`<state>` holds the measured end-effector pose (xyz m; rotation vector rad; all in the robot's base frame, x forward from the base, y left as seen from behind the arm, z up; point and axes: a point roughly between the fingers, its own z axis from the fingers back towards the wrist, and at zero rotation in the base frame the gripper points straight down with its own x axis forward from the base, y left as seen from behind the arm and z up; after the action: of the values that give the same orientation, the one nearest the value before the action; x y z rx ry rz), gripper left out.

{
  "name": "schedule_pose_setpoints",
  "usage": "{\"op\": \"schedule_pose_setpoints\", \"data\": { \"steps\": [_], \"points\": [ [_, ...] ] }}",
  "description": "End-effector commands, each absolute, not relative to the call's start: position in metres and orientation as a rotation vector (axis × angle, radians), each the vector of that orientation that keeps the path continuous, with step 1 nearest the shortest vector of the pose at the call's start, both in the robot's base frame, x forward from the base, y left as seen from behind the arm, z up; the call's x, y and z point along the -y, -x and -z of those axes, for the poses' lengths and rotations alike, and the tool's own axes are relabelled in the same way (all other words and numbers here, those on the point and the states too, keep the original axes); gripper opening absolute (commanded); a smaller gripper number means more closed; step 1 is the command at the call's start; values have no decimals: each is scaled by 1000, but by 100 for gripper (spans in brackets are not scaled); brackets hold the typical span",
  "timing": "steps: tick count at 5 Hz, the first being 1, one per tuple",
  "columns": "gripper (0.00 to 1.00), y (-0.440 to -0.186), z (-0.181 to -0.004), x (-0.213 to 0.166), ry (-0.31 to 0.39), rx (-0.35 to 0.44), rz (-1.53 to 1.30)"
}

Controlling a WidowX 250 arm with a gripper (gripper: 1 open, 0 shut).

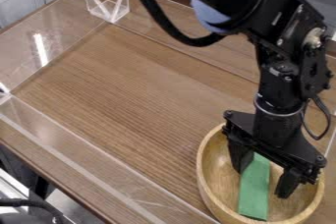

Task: Remove the green block from inside the brown bowl and put it on the table

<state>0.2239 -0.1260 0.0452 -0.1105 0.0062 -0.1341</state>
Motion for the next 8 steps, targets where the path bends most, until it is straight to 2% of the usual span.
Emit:
{"op": "schedule_pose_setpoints", "data": {
  "steps": [1,8],
  "points": [
    [100,-229,-45,124,120,14,120],
    [100,-232,-18,122,114,15,101]
  ]
}}
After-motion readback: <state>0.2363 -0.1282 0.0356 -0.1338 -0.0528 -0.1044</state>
